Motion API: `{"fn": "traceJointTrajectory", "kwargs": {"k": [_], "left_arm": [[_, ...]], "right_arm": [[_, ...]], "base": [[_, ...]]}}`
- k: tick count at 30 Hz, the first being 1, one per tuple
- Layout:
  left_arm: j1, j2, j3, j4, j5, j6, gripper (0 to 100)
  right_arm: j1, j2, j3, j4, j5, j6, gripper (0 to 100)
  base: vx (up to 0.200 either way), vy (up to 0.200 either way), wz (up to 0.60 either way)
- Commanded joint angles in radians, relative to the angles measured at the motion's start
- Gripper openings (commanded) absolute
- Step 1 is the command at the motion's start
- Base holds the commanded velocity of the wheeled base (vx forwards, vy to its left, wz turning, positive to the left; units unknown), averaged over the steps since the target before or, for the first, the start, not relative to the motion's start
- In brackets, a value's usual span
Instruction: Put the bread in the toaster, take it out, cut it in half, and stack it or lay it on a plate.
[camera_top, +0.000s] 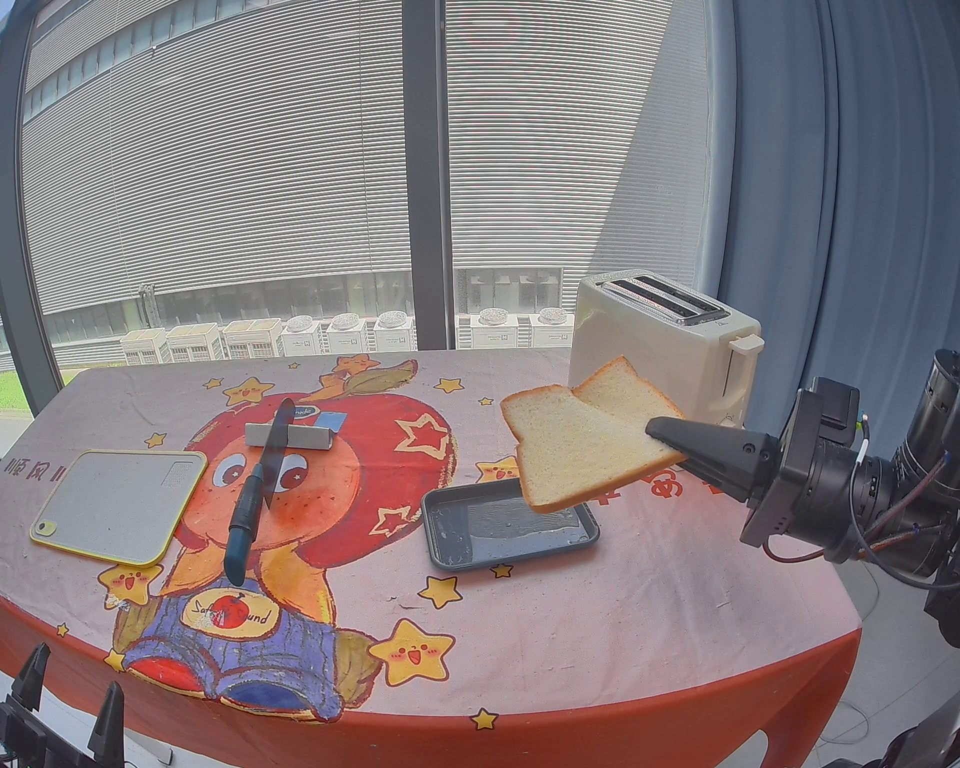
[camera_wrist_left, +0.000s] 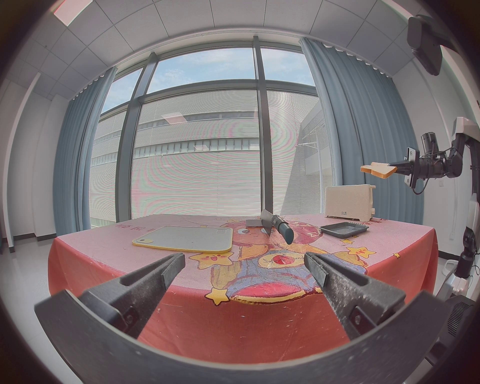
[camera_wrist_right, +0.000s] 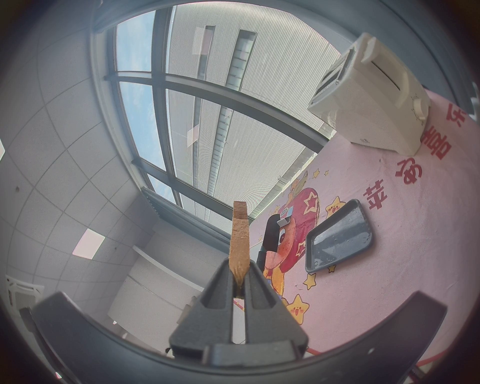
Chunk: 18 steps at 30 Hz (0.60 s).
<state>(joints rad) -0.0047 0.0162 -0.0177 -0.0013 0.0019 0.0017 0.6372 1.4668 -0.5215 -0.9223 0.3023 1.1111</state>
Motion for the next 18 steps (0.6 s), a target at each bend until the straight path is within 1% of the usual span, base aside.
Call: {"fn": "traceJointTrajectory", "kwargs": {"k": [1, 5, 7, 12, 13, 14, 15, 18], "left_arm": [[0.0, 0.001, 0.016, 0.0, 0.001, 0.0, 100], [0.002, 0.001, 0.016, 0.0, 0.001, 0.0, 100], [0.0, 0.001, 0.018, 0.0, 0.0, 0.0, 100], [0.0, 0.001, 0.016, 0.0, 0.001, 0.0, 100], [0.0, 0.001, 0.016, 0.0, 0.0, 0.0, 100], [0.0, 0.001, 0.016, 0.0, 0.001, 0.0, 100], [0.0, 0.001, 0.016, 0.0, 0.001, 0.0, 100], [0.0, 0.001, 0.016, 0.0, 0.001, 0.0, 100]], "right_arm": [[0.002, -0.017, 0.009, 0.003, 0.0, -0.022, 0], [0.001, -0.031, 0.018, 0.008, -0.003, -0.059, 0], [0.001, -0.039, 0.026, 0.008, -0.009, -0.091, 0], [0.002, -0.042, 0.043, 0.008, -0.055, -0.194, 0], [0.002, -0.04, 0.043, 0.008, -0.057, -0.198, 0], [0.002, -0.04, 0.046, 0.008, -0.065, -0.217, 0], [0.002, -0.04, 0.049, 0.008, -0.066, -0.223, 0], [0.002, -0.042, 0.057, -0.001, -0.066, -0.226, 0]], "base": [[0.0, 0.0, 0.0], [0.0, 0.0, 0.0], [0.0, 0.0, 0.0], [0.0, 0.0, 0.0], [0.0, 0.0, 0.0], [0.0, 0.0, 0.0], [0.0, 0.0, 0.0], [0.0, 0.0, 0.0]]}}
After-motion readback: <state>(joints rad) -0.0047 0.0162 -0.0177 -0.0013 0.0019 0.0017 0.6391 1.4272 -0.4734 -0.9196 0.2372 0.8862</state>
